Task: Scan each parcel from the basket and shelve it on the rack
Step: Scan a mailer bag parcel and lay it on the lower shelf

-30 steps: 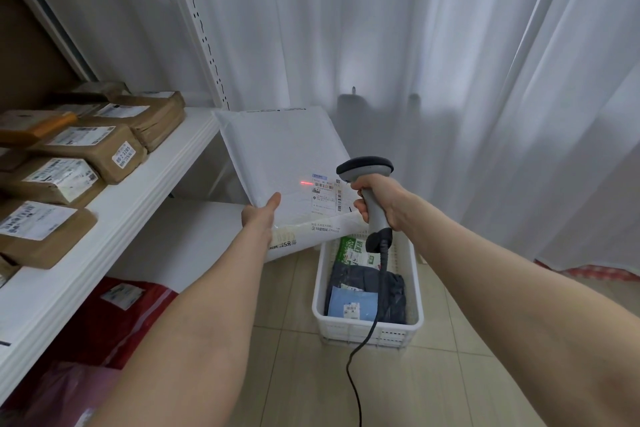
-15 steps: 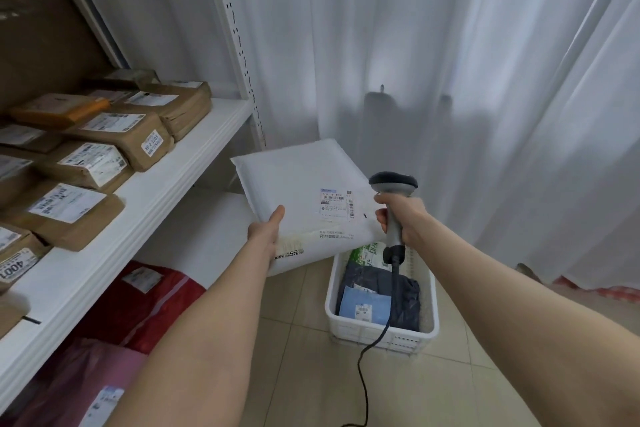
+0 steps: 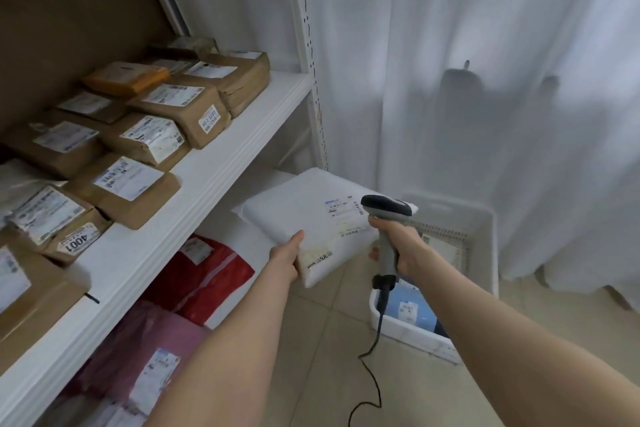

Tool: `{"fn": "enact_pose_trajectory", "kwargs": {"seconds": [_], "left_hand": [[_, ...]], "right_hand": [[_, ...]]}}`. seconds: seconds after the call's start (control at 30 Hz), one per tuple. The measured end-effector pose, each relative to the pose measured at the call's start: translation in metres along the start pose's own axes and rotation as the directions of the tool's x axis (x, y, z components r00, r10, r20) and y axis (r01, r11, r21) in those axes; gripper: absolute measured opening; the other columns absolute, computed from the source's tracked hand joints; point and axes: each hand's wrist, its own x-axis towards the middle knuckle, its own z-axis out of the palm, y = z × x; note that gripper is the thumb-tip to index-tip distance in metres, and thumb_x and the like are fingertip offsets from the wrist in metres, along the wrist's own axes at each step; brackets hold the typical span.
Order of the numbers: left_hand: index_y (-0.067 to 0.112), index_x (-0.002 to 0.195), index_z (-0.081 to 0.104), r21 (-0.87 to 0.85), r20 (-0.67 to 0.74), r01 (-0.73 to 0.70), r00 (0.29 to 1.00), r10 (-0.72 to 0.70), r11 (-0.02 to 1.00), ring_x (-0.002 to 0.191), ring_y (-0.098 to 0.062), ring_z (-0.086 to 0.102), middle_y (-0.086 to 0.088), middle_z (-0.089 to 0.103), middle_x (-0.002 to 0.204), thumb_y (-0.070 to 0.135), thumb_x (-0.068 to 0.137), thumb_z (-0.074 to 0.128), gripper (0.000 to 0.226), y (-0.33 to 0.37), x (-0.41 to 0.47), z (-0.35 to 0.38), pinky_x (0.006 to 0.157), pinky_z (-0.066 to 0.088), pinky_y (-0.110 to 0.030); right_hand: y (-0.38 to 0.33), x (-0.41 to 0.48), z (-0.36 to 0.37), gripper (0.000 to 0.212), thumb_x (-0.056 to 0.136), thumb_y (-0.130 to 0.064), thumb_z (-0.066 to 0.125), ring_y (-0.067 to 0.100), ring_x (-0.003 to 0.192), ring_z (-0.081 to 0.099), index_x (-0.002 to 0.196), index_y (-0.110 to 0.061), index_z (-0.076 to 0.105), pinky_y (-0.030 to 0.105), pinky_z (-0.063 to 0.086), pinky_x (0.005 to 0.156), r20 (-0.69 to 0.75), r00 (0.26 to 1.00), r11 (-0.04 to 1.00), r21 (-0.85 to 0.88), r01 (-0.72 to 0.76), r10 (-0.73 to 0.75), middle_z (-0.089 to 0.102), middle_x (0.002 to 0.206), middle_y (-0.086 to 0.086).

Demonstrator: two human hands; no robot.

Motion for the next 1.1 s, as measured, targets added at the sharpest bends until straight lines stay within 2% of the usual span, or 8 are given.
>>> {"fn": "enact_pose_trajectory", "kwargs": {"seconds": [0.13,0.23,0.4,0.47,0.6,0.73,0.9,1.1], "left_hand": [[-0.001,0.112,0.06,-0.032,-0.046,0.025,0.999,-0.026,0.999,0.077,-0.028,0.061,-0.017,0.063,0.09,0.007,0.083,0.071,0.032,0.013,0.043,-0.012,0.095,0.049,-0.049],[-0.001,0.106,0.058,-0.095,-0.087,0.035,0.995,-0.043,0.995,0.072,-0.027,0.06,-0.017,0.063,0.09,0.004,0.085,0.068,0.024,0.014,0.076,-0.014,0.086,0.051,-0.047],[-0.001,0.095,0.061,-0.188,-0.186,-0.018,0.982,-0.017,0.982,0.066,-0.024,0.062,-0.015,0.065,0.087,0.004,0.084,0.07,0.015,0.025,0.142,-0.004,0.067,0.056,-0.038],[-0.003,0.101,0.061,-0.211,-0.21,-0.043,0.978,-0.002,0.977,0.068,-0.025,0.063,-0.015,0.066,0.088,0.005,0.085,0.07,0.02,0.037,0.176,-0.001,0.068,0.057,-0.039],[-0.002,0.103,0.059,-0.254,-0.286,-0.081,0.958,0.005,0.964,0.076,-0.028,0.063,-0.019,0.065,0.105,0.01,0.086,0.07,0.023,0.045,0.246,-0.009,0.091,0.051,-0.05],[-0.004,0.113,0.058,-0.307,-0.341,-0.12,0.94,0.008,0.944,0.098,-0.034,0.064,-0.02,0.064,0.111,0.013,0.087,0.069,0.033,0.049,0.315,-0.034,0.095,0.048,-0.056],[-0.003,0.106,0.057,-0.259,-0.386,-0.165,0.921,0.055,0.952,0.085,-0.032,0.064,-0.02,0.064,0.105,0.014,0.088,0.069,0.028,0.044,0.397,-0.069,0.088,0.052,-0.053],[0.002,0.124,0.048,-0.25,-0.464,-0.305,0.871,0.163,0.919,0.09,-0.029,0.063,-0.016,0.058,0.118,0.008,0.095,0.056,0.031,0.036,0.454,-0.108,0.087,0.051,-0.048]], "right_hand": [[0.007,0.04,0.033,0.021,0.082,-0.018,0.076,0.026,0.077,0.058,0.096,-0.013,0.06,0.036,0.053,0.058,0.004,0.999,0.999,-0.012,-0.038,0.038,0.059,0.09,0.011],[0.008,0.077,0.053,0.024,0.082,-0.016,0.076,0.022,0.067,0.056,0.1,-0.009,0.061,0.033,0.051,0.054,0.034,0.997,0.997,0.006,-0.072,0.071,0.056,0.078,0.008],[0.008,0.157,0.089,0.029,0.082,-0.016,0.076,0.023,0.074,0.058,0.108,-0.009,0.064,0.038,0.054,0.064,0.106,0.99,0.995,-0.026,-0.095,0.098,0.061,0.09,0.008],[0.008,0.196,0.107,0.037,0.083,-0.015,0.076,0.026,0.076,0.06,0.116,-0.005,0.064,0.038,0.053,0.063,0.157,0.983,0.996,-0.028,-0.088,0.092,0.064,0.097,0.011],[0.024,0.268,0.145,0.048,0.082,-0.017,0.078,0.036,0.103,0.06,0.123,-0.002,0.06,0.04,0.056,0.07,0.206,0.971,0.992,-0.058,-0.109,0.119,0.06,0.12,0.018],[0.06,0.328,0.186,0.036,0.082,-0.019,0.078,0.029,0.097,0.054,0.11,-0.006,0.06,0.04,0.057,0.073,0.268,0.95,0.985,-0.109,-0.135,0.16,0.057,0.1,0.009],[0.116,0.393,0.232,0.016,0.083,-0.016,0.076,0.02,0.086,0.055,0.086,-0.015,0.06,0.042,0.056,0.079,0.349,0.924,0.983,-0.145,-0.109,0.154,0.058,0.093,0.004],[0.157,0.443,0.266,0.019,0.086,-0.016,0.073,0.027,0.1,0.051,0.099,-0.012,0.06,0.048,0.053,0.089,0.436,0.882,0.977,-0.189,-0.103,0.177,0.055,0.097,0.002]]}}
